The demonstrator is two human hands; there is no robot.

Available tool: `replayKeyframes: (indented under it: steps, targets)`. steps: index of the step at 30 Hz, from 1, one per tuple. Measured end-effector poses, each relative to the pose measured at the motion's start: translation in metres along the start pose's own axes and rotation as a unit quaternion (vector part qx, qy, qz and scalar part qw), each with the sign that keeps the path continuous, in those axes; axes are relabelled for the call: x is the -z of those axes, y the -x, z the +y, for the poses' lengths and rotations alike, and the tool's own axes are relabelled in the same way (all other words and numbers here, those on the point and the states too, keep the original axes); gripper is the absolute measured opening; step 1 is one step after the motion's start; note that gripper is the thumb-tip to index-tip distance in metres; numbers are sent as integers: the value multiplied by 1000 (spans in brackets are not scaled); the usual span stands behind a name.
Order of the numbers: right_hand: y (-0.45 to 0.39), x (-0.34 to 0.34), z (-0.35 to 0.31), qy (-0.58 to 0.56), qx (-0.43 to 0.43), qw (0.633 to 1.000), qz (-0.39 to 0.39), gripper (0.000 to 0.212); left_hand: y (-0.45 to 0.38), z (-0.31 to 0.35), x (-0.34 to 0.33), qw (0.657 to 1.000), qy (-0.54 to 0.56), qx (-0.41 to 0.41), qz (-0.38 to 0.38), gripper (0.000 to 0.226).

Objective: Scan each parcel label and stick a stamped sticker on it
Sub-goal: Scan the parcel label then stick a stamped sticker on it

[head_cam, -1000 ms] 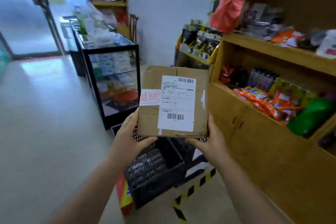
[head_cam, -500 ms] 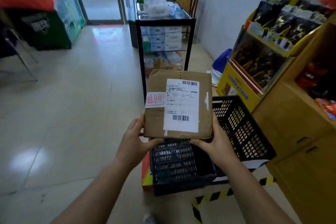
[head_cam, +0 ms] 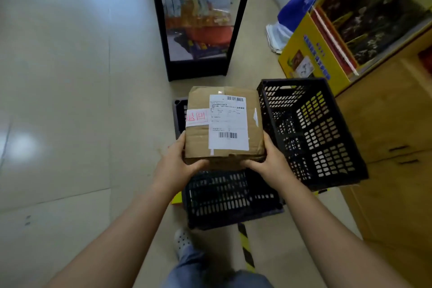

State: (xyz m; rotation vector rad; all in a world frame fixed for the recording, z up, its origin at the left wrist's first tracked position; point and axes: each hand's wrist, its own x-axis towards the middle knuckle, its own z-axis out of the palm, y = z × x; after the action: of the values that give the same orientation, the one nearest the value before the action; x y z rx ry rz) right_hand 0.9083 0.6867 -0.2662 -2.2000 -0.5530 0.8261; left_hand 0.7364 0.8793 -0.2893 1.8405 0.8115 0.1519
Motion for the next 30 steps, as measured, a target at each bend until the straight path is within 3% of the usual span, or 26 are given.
replayKeyframes:
  steps: [2,6,12,20,26,30]
  targets:
    - [-17,-6,10,6,-15,1000,-14,97,-10,-11,-8,1000,4,22,3,88]
    - [-63,-18,39,20,-34,998,-43,84,-36,-36,-35,997,26,66,-1,73]
    - [-119,-30,84,-20,-70,994,-85,81,-74,-71,-78,991,41,128,18,73]
    - [-178,-75,143,-34,-75,993,-82,75,-116,-134,-125,980,16,193,43,73]
    - [-202,-108,184,-36,-83,995,-53,87,-138,-170,-156,973,8,216,77,81]
    - [-206,-118,196,-14,-77,996,-41,96,-138,-182,-169,969,8,230,94,73]
